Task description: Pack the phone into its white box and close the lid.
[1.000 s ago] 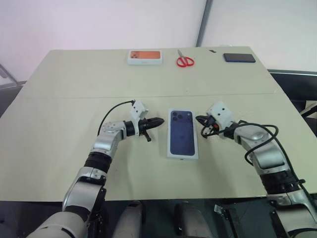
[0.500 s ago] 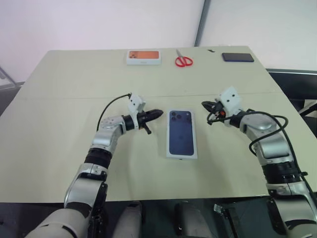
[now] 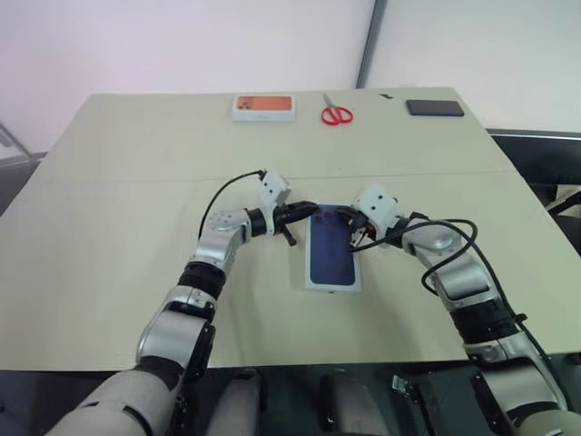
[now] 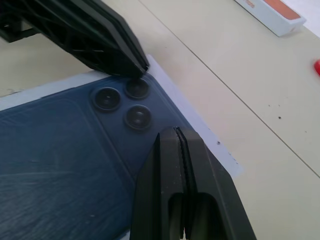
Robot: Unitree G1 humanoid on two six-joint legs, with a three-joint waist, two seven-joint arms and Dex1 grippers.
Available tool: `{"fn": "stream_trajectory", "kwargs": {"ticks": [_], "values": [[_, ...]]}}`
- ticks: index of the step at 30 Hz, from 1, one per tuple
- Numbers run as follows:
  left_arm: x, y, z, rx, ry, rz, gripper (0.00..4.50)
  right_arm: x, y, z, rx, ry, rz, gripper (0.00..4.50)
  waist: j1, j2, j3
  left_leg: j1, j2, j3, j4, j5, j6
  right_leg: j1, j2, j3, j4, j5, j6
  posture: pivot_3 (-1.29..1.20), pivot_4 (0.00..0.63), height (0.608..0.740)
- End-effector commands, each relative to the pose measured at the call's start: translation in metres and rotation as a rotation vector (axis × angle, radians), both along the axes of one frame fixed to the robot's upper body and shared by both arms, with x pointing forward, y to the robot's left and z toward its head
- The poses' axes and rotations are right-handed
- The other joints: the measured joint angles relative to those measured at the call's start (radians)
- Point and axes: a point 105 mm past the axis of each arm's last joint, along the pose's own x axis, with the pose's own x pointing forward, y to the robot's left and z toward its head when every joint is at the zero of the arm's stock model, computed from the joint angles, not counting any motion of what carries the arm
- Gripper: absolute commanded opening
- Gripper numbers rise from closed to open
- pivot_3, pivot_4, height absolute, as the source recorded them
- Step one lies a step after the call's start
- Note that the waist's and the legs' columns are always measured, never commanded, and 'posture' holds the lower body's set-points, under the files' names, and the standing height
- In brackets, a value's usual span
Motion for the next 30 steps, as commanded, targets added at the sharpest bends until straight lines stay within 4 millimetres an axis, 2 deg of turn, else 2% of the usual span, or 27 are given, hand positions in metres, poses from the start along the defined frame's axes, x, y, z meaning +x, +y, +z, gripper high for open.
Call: {"fn": "stream_trajectory", "kwargs": {"ticks": [1, 7, 10, 12, 17, 18, 22, 27, 30], "values": [[-0.005, 0.003, -0.023, 0.053, 0.061, -0.004, 0.27, -0.005, 0.002, -0.014, -0.021, 0.057, 0.01, 0.04, 0.0, 0.0, 0.0, 0.0, 0.0, 0.0, 0.0, 0.0, 0.0, 0.001, 0.0, 0.0, 0.0, 0.0, 0.0, 0.0, 0.15, 0.74], [0.002, 0.013, 0.001, -0.063, 0.036, 0.047, 0.27, -0.007, -0.004, -0.001, 0.037, 0.034, -0.003, 0.04, 0.001, 0.0, -0.001, 0.0, 0.0, -0.001, 0.0, 0.0, 0.0, 0.0, 0.0, 0.0, 0.0, 0.0, 0.0, 0.0, 0.15, 0.74], [-0.012, 0.019, -0.004, -0.032, 0.049, -0.027, 0.27, -0.018, -0.002, 0.018, 0.148, 0.06, 0.048, 0.04, 0.0, 0.0, -0.001, -0.001, 0.0, -0.001, 0.0, 0.0, 0.0, -0.001, 0.0, 0.0, 0.0, 0.0, 0.0, 0.0, 0.15, 0.74], [-0.02, 0.024, -0.006, -0.02, 0.067, -0.06, 0.27, -0.024, -0.005, 0.022, 0.159, 0.078, 0.07, 0.04, -0.001, 0.001, -0.001, -0.002, 0.0, -0.001, 0.0, 0.0, 0.0, -0.002, 0.0, 0.0, 0.0, 0.0, 0.0, 0.0, 0.15, 0.74], [-0.036, 0.04, -0.014, 0.039, 0.101, -0.122, 0.27, -0.034, -0.021, 0.023, 0.164, 0.122, 0.067, 0.04, 0.001, 0.001, 0.0, -0.004, 0.0, -0.001, 0.0, 0.0, 0.0, -0.004, 0.0, 0.0, 0.001, 0.0, 0.0, 0.0, 0.15, 0.74], [-0.045, 0.039, -0.016, 0.043, 0.122, -0.167, 0.27, -0.037, -0.027, 0.02, 0.138, 0.131, 0.064, 0.04, 0.001, 0.001, 0.0, -0.004, 0.0, -0.001, 0.0, 0.0, 0.0, -0.004, 0.0, 0.0, 0.0, 0.0, 0.0, 0.0, 0.15, 0.74], [-0.06, 0.03, -0.021, 0.053, 0.148, -0.228, 0.27, -0.048, -0.041, 0.01, 0.099, 0.183, 0.069, 0.04, 0.005, 0.001, 0.0, -0.005, 0.0, -0.001, 0.0, 0.0, 0.0, -0.004, -0.001, 0.0, 0.0, 0.0, 0.0, 0.0, 0.15, 0.74], [-0.062, 0.019, -0.02, 0.03, 0.167, -0.239, 0.27, -0.062, -0.041, -0.002, 0.078, 0.242, 0.102, 0.04, 0.004, 0.001, 0.001, -0.005, 0.001, -0.001, 0.001, 0.0, 0.0, -0.004, -0.001, 0.0, 0.0, 0.0, 0.0, 0.0, 0.15, 0.74], [-0.063, 0.015, -0.022, 0.037, 0.169, -0.239, 0.27, -0.061, -0.04, 0.0, 0.084, 0.231, 0.095, 0.04, 0.004, 0.001, 0.001, -0.005, 0.001, -0.001, 0.001, 0.0, 0.0, -0.004, -0.001, 0.0, 0.0, 0.0, 0.0, 0.0, 0.15, 0.74]]}}
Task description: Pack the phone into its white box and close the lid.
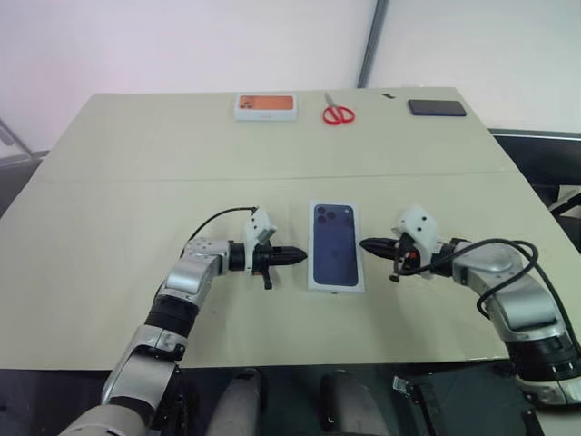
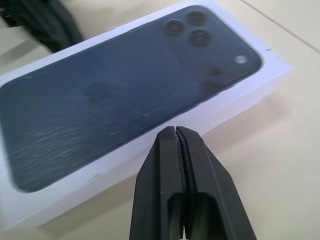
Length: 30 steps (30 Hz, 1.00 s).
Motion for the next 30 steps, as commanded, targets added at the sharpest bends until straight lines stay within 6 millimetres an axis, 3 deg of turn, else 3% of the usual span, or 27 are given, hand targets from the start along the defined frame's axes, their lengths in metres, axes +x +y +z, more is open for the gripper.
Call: {"fn": "stream_trajectory", "kwargs": {"ticks": [1, 9, 14, 21, 26, 30], "values": [[-0.001, -0.01, 0.011, -0.014, -0.045, -0.028, 0.27, -0.001, 0.001, 0.008, 0.001, -0.025, 0.008, 0.04, 0.001, 0.0, 0.0, 0.0, 0.0, 0.0, 0.0, 0.0, 0.0, 0.0, 0.0, 0.0, 0.0, 0.0, 0.0, 0.0, 0.15, 0.74], [0.002, -0.01, 0.014, -0.032, -0.053, -0.008, 0.27, -0.005, 0.005, 0.004, -0.014, -0.007, 0.035, 0.04, 0.002, 0.0, 0.0, 0.0, 0.0, 0.0, 0.001, 0.0, 0.0, 0.0, 0.0, 0.0, 0.0, 0.0, 0.0, 0.0, 0.15, 0.74], [0.003, -0.011, 0.015, -0.03, -0.066, 0.0, 0.27, 0.015, -0.013, 0.016, 0.028, -0.044, -0.091, 0.04, 0.002, 0.0, 0.0, 0.0, 0.0, 0.0, 0.001, 0.0, 0.0, 0.0, -0.001, 0.0, 0.0, 0.0, 0.0, 0.0, 0.15, 0.74], [0.005, -0.009, 0.017, -0.039, -0.072, 0.013, 0.27, 0.011, -0.02, 0.009, -0.017, -0.032, -0.078, 0.04, 0.002, 0.0, 0.0, -0.001, 0.0, 0.0, 0.001, 0.0, 0.0, 0.0, -0.001, 0.0, 0.0, 0.0, 0.0, 0.0, 0.15, 0.74], [0.005, -0.01, 0.018, -0.041, -0.081, 0.016, 0.27, 0.0, -0.013, -0.007, -0.051, 0.004, -0.03, 0.04, 0.001, 0.0, 0.0, -0.001, 0.0, 0.0, 0.001, 0.0, 0.0, 0.0, 0.0, 0.0, 0.0, 0.0, 0.0, 0.0, 0.15, 0.74], [0.007, -0.01, 0.019, -0.045, -0.084, 0.022, 0.27, -0.002, -0.003, -0.004, -0.01, 0.011, -0.005, 0.04, 0.001, 0.0, 0.0, -0.001, 0.0, 0.0, 0.001, 0.0, 0.0, 0.0, 0.0, 0.0, 0.0, 0.0, 0.0, 0.0, 0.15, 0.74]]}}
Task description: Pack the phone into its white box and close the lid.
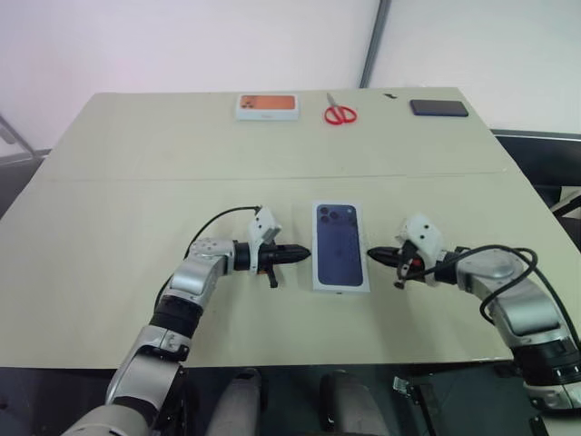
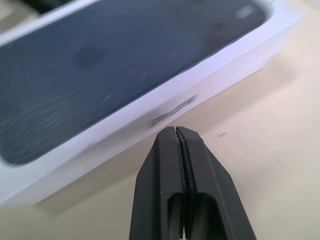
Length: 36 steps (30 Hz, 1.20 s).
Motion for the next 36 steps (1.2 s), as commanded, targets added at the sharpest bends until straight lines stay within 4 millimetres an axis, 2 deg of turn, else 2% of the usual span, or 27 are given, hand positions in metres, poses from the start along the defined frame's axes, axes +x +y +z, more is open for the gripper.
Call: {"fn": "stream_trajectory", "kwargs": {"ticks": [1, 5, 14, 24, 36], "values": [[0.004, -0.004, 0.019, -0.039, -0.067, -0.01, 0.27, -0.001, 0.013, 0.018, 0.029, -0.054, 0.048, 0.04, 0.0, 0.0, 0.0, 0.0, 0.0, 0.0, 0.0, 0.0, 0.0, 0.0, 0.0, 0.0, 0.0, 0.0, 0.0, 0.0, 0.15, 0.74], [0.004, -0.005, 0.019, -0.041, -0.065, -0.008, 0.27, 0.0, 0.017, 0.027, 0.049, -0.059, 0.055, 0.04, 0.0, 0.0, 0.0, 0.0, 0.0, 0.0, 0.0, 0.0, 0.0, 0.0, 0.0, 0.0, 0.0, 0.0, 0.0, 0.0, 0.15, 0.74], [0.005, -0.01, 0.033, -0.083, -0.075, -0.013, 0.27, 0.003, 0.018, 0.036, 0.051, -0.061, 0.066, 0.04, -0.001, 0.0, 0.0, 0.0, 0.0, 0.0, 0.0, 0.0, 0.0, 0.0, 0.0, 0.0, 0.0, 0.0, 0.0, 0.0, 0.15, 0.74], [0.002, -0.011, 0.036, -0.076, -0.084, -0.025, 0.27, 0.001, 0.02, 0.035, 0.05, -0.049, 0.072, 0.04, -0.001, 0.0, 0.0, 0.0, 0.0, 0.0, 0.0, 0.0, 0.0, 0.0, 0.0, 0.0, 0.0, 0.0, 0.0, 0.0, 0.15, 0.74], [0.006, -0.008, 0.035, -0.079, -0.074, 0.004, 0.27, 0.01, 0.023, 0.04, 0.061, -0.077, 0.058, 0.04, -0.001, 0.0, 0.0, 0.0, 0.0, 0.0, 0.0, 0.0, 0.0, 0.0, 0.0, 0.0, 0.0, 0.0, 0.0, 0.0, 0.15, 0.74]]}}
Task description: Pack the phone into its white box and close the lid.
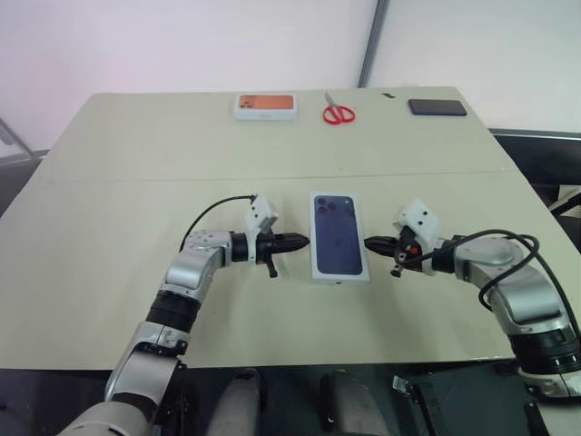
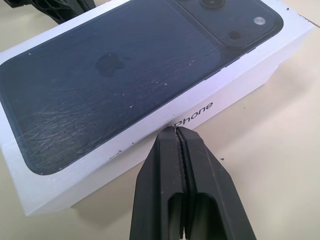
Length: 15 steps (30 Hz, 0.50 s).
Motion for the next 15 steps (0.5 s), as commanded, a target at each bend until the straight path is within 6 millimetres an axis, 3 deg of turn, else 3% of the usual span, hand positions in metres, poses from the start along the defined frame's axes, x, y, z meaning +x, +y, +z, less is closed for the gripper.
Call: {"fn": "stream_trajectory", "kwargs": {"ticks": [1, 15], "values": [[0.0, -0.008, 0.015, -0.042, -0.039, -0.022, 0.27, 0.002, 0.014, 0.018, 0.026, -0.068, 0.055, 0.04, -0.001, 0.0, 0.0, 0.0, 0.0, 0.0, 0.0, 0.0, 0.0, 0.0, 0.0, 0.0, 0.0, 0.0, 0.0, 0.0, 0.15, 0.74], [-0.002, -0.008, 0.005, -0.02, -0.013, -0.011, 0.27, -0.002, 0.013, 0.008, -0.01, -0.048, 0.058, 0.04, 0.0, 0.0, 0.0, 0.0, 0.0, 0.0, 0.0, 0.0, 0.0, 0.0, 0.0, 0.0, 0.0, 0.0, 0.0, 0.0, 0.15, 0.74]]}}
